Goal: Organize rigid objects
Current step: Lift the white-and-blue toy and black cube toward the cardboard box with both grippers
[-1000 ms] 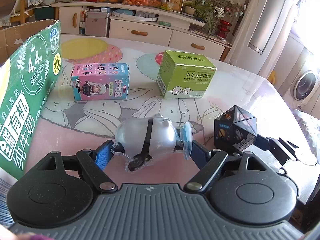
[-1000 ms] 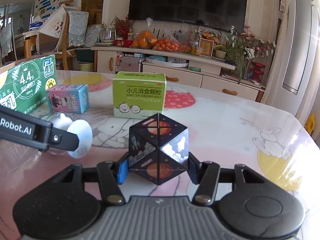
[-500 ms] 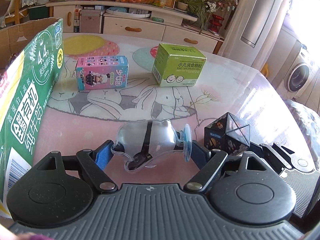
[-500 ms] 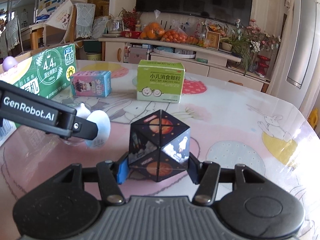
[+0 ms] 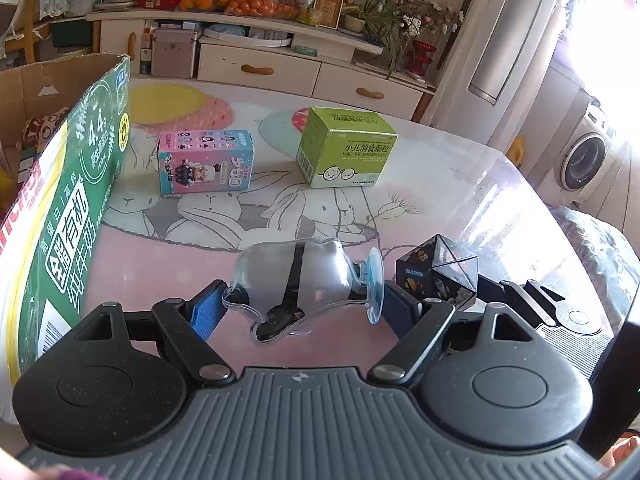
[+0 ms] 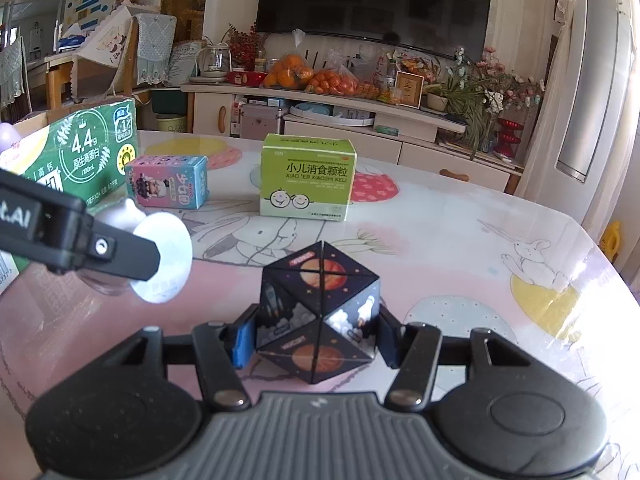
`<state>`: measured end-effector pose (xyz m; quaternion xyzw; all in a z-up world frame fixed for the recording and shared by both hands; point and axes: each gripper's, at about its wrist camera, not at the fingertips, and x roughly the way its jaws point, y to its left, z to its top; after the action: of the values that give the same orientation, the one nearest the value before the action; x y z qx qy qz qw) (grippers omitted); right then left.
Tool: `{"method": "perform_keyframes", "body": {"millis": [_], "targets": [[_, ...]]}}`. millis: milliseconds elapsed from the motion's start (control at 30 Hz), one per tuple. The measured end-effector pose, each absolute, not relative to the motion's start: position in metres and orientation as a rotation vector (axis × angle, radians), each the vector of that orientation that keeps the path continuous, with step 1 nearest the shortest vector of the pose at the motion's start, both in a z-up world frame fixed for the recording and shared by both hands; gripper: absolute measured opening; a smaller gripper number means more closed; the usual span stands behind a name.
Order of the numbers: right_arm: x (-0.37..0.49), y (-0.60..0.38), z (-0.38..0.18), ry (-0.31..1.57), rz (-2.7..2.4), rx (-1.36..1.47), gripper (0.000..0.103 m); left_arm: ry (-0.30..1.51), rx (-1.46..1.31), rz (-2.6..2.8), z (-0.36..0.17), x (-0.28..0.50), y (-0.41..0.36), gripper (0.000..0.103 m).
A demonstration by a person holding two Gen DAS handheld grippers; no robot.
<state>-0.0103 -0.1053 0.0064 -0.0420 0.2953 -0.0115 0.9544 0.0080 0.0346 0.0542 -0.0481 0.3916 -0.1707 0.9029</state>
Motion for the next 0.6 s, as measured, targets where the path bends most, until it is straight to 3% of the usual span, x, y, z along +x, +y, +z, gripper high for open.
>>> {"method": "perform_keyframes", "body": {"millis": [600], "targets": [[-0.026,-0.102,0.046,0.539,-0.059,-0.054,0.057,0.668,-0.172,-0.382,0.1,0.002,0.055,0.101]]}}
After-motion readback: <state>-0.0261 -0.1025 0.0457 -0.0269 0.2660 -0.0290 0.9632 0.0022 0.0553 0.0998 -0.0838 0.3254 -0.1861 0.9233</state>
